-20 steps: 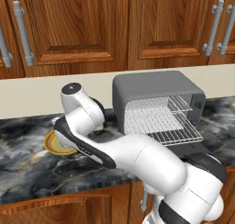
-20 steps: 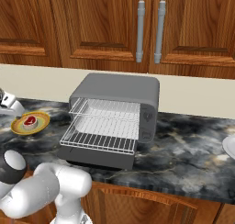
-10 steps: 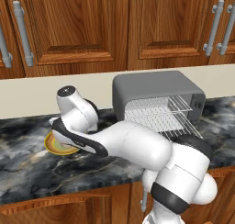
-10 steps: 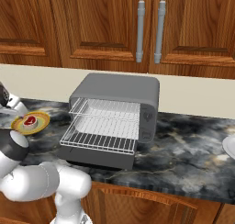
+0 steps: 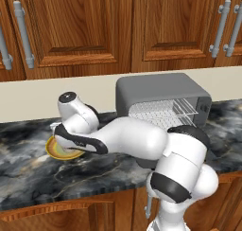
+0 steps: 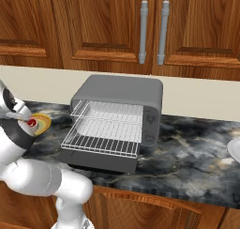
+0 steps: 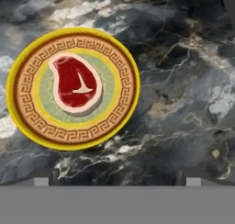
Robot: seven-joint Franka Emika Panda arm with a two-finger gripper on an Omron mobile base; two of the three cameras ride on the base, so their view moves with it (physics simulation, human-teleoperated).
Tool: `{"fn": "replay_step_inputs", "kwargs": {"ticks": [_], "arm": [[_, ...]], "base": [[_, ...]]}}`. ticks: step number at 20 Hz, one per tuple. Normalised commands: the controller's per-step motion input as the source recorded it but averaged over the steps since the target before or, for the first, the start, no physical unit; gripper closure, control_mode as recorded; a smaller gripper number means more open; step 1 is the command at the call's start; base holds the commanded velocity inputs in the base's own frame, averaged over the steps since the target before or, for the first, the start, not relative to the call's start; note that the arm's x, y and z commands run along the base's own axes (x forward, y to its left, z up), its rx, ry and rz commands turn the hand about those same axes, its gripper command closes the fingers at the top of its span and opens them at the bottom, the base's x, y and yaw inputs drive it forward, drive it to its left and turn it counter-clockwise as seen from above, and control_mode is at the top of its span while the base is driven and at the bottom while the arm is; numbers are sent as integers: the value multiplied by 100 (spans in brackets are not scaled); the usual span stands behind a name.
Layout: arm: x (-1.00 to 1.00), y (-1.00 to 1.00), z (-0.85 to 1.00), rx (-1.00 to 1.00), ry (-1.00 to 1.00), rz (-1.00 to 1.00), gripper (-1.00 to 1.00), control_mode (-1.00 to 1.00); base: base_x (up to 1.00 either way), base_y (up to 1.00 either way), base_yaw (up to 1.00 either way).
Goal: Open the toaster oven door. Place the bread on the top rack in the toaster oven and place the steak on the bottom rack.
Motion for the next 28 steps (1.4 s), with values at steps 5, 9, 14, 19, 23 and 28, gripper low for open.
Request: {"fn": "replay_step_inputs", "kwargs": {"ticks": [5,9,14,19,23,28], "arm": [[27,13,-23,1,0,0,-100,-100],[35,15,-17,0,0,0,-100,-100],[22,19,-20,0,0,0,-100,-100],[12,20,-21,0,0,0,-100,-100],[11,10,-14,0,1,0,-100,-100],[12,0,-5,-1,5,0,-100,-100]], "base": [[0,0,0],[0,0,0],[0,0,0],[0,0,0],[0,0,0],[0,0,0]]}}
